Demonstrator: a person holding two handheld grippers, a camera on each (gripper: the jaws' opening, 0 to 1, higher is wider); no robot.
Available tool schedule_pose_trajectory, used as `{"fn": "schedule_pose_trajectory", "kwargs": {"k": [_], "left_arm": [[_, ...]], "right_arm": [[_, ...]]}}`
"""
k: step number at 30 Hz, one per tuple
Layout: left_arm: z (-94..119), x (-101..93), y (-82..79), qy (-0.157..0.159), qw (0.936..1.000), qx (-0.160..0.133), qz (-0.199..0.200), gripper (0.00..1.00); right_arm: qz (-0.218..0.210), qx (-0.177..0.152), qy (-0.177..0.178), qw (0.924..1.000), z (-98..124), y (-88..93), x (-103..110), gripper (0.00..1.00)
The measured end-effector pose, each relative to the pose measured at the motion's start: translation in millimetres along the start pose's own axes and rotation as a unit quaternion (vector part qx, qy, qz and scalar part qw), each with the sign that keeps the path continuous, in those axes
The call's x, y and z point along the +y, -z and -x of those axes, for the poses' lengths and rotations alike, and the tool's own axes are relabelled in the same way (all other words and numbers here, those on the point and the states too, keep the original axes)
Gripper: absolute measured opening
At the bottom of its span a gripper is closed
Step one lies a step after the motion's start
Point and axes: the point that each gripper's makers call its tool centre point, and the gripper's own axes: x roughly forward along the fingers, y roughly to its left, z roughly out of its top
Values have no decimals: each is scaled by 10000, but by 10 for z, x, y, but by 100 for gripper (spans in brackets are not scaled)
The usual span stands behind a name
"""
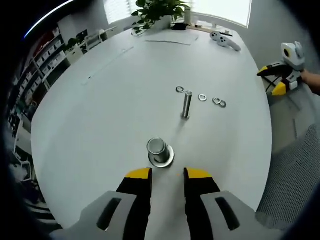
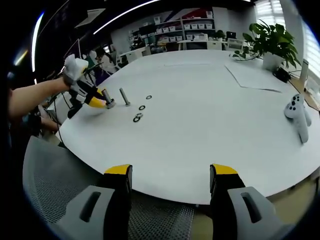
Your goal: Place the washer onto the threaded stud by aligning its center hole with the stud, sliding it down to the base, and recovering from edge contact or off-axis alignment until the washer reaches the visible bottom stop.
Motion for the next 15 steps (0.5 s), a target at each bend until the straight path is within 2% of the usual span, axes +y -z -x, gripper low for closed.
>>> {"fn": "schedule_pose_trajectory", "kwargs": {"k": [12, 15], "left_arm": [[259, -190, 38, -195, 9987, -441, 189, 23], [310, -247, 57, -168, 9977, -530, 380, 23]], "right_arm": [[-20, -12, 6, 10000, 5, -4, 0, 65], [-41, -3, -4, 10000, 6, 2, 1, 65]]}}
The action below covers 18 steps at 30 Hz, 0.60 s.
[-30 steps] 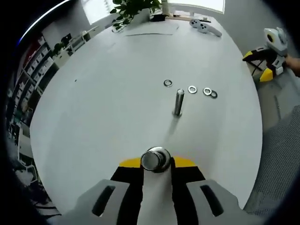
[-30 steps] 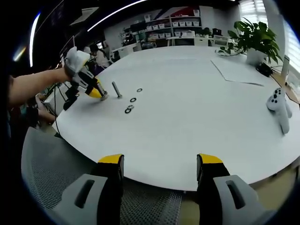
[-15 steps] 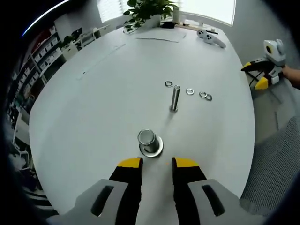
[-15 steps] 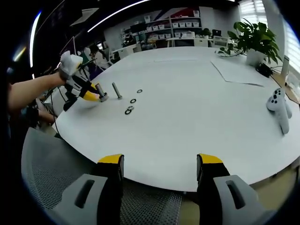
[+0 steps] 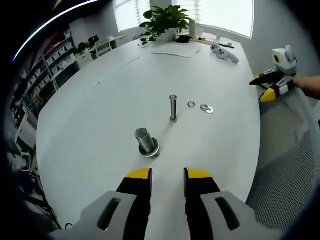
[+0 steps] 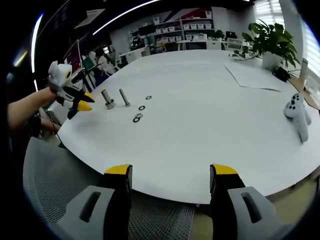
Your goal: Place the washer onto the threaded stud by aligning its center hole with the stud, sliding it down to the base, and recovering from edge contact or off-axis alignment until the washer reaches the visible bottom stop.
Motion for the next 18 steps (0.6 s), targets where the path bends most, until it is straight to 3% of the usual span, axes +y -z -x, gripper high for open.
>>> {"fn": "schedule_pose_trajectory", "kwargs": {"k": [12, 18], "left_arm": [[-21, -266, 166, 127, 9999, -78, 49, 20], [72, -317, 114, 140, 9986, -412, 290, 20]], "right_arm": [[-9, -30, 31, 10000, -1, -11, -17, 65], [-71, -26, 123, 9999, 4, -3, -44, 65]]}}
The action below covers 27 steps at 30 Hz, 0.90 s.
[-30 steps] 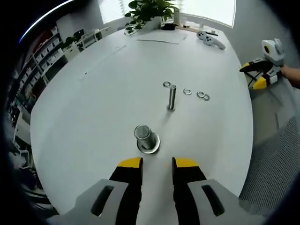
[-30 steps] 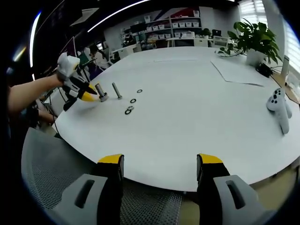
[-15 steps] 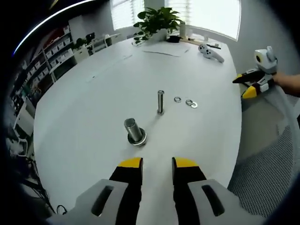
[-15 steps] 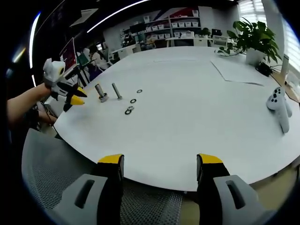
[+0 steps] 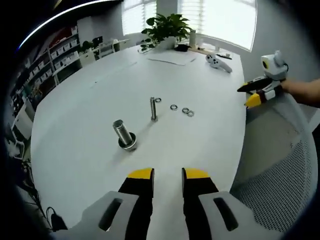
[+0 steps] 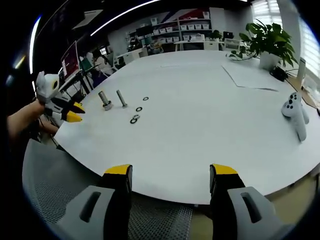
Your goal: Place the washer onto the threaded stud by aligning its center hole with the stud, sliding it down to the base, and recovering from edge contact or off-axis alignment until the washer reaches the visible bottom stop.
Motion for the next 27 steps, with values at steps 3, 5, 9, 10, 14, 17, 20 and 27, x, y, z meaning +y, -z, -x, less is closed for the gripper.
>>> {"fn": "schedule_pose_trajectory", "kwargs": {"k": [3, 5, 9, 10, 14, 17, 20, 27], "left_arm": [[9, -17, 51, 43, 10000, 5, 4, 20], [40, -27, 63, 74, 10000, -28, -19, 20], [61, -12, 48, 140, 9997, -202, 18, 16], [34, -1, 55, 142, 9997, -191, 20, 16], [28, -43, 22, 227, 9994, -201, -137, 16], [5, -41, -6, 238, 9994, -199, -176, 18], [-34, -99, -76, 225, 9992, -207, -247, 21], [-221, -413, -298, 425, 9968, -189, -649, 21]], "right_arm": [[-92, 64, 30, 9999, 7, 37, -13, 65], [-92, 82, 66, 9999, 5, 36, -26, 65], [-150, 87, 136, 9998, 18, 49, -50, 65], [-171, 53, 155, 9997, 22, 41, -59, 65], [-154, 66, 281, 9995, 23, 32, -98, 65], [153, 134, 327, 9993, 18, 20, -94, 64], [114, 219, 273, 9993, 19, 58, -86, 64], [124, 306, -40, 9994, 8, 95, 29, 64]]}}
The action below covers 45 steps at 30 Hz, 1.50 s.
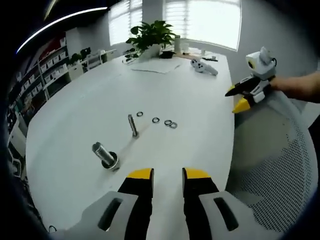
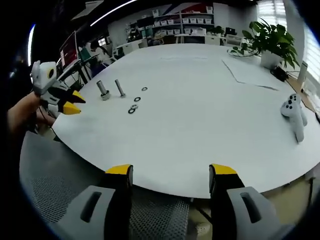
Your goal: Place the washer onto the threaded stud by aligning its center hole with the stud, sliding it down to the base, and recovering from edge contact or off-axis alignment until the washer reaches the visible bottom stop.
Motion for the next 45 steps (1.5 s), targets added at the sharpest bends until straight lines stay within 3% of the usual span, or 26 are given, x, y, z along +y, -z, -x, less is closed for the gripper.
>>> {"fn": "schedule_pose_trajectory", "kwargs": {"k": [3, 7, 10, 11, 14, 16, 18, 26, 36, 38, 45], "left_arm": [[-128, -37, -45, -18, 9998, 179, -96, 20], [-309, -115, -120, -21, 9990, 381, -217, 21], [-462, -134, -210, 2, 9992, 373, -172, 25], [-527, -162, -286, 73, 9996, 231, -111, 25], [-644, -156, -362, 30, 9996, 269, 59, 25], [-733, -170, -407, 26, 9995, 281, 105, 25], [-812, -181, -417, 23, 9994, 342, 110, 25], [-1073, -180, -459, -66, 9984, 489, 272, 25], [-1188, -171, -445, -70, 9975, 608, 359, 25], [-1206, -165, -449, -100, 9978, 635, 155, 25], [-1219, -129, -465, -86, 9977, 674, 50, 22]], "right_arm": [[77, -98, -308, 9994, -10, -34, 98, 64], [12, -161, -470, 9988, -8, -47, 146, 65], [117, -102, -597, 9981, -23, -38, 190, 65], [124, -123, -634, 9978, -24, -46, 203, 65], [192, -175, -554, 9981, -22, -66, 175, 68], [360, -200, -743, 9964, -26, -86, 247, 69], [447, -63, -849, 9954, -31, -43, 286, 68], [754, -62, -1223, 9896, -28, -54, 418, 68], [840, -61, -1429, 9862, -19, -50, 480, 68], [860, -48, -1475, 9853, -20, -44, 493, 68], [893, -9, -1542, 9840, -16, -28, 516, 68]]}}
